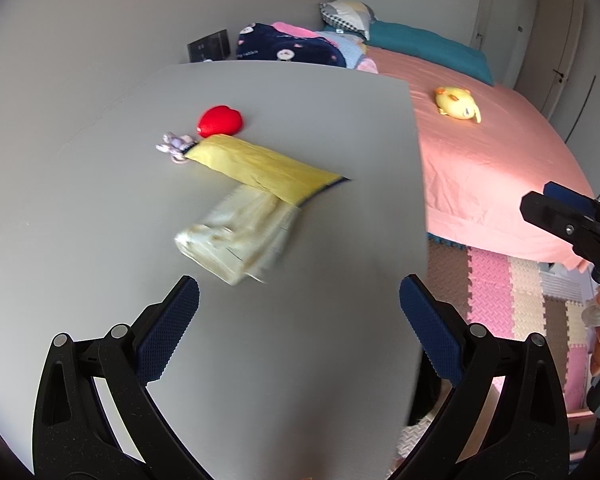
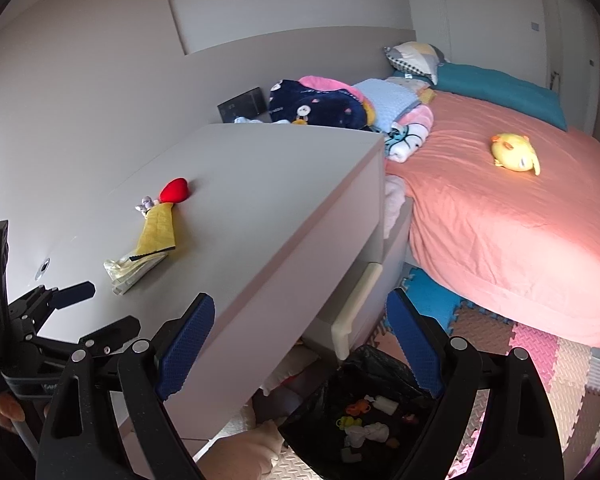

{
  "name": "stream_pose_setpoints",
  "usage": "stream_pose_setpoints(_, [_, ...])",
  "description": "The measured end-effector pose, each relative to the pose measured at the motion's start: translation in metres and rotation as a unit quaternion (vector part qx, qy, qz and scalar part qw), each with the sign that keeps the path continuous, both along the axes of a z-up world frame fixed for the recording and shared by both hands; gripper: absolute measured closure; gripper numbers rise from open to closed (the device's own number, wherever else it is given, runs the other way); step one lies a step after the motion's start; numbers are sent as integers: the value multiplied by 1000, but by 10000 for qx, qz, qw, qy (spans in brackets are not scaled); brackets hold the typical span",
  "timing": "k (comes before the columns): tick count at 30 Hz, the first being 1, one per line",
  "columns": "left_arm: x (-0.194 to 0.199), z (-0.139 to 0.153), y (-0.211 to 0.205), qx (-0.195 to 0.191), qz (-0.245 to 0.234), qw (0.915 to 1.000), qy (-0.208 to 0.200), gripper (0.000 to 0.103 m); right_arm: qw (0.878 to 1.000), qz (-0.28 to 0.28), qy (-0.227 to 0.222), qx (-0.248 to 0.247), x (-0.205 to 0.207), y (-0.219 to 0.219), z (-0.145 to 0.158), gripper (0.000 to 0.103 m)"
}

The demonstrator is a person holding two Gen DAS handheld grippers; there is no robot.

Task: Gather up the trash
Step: 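Move both open grippers back over the desk, then grasp the cream crumpled cloth with the left gripper and lift it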

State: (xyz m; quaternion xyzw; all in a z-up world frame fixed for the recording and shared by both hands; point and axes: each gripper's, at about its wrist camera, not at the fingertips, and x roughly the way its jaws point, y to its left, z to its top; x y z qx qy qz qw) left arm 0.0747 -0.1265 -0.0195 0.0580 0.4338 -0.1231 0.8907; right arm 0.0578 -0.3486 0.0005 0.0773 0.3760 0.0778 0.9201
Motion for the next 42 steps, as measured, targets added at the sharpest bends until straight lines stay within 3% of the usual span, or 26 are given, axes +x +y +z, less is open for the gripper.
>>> stream_pose_setpoints(9, [32,-4,11,357,23,9992,-162,8,9999,84,134,56,18,8,-9,15])
stream_pose_setpoints(15, [52,-17,8,399,-79,9992,28,24,9996,81,242,93,28,11,-17,15])
stream_pose_setpoints(20, [60,-19,10,297,-109,9995,0,48,9995,88,286,88,35,13,-21,15])
stream_pose_setpoints(24, [63,-20,12,231,-57,9997,-20,49,9992,153,354,115,39,19,-25,15])
stream_pose_setpoints(34, [58,-18,27,-358,49,9993,69,66,9988,342,332,92,46,42,-22,15])
stream_pose_setpoints(42, [37,-8,46,-219,79,9997,-77,85,9982,541,258,77,50,61,-15,15])
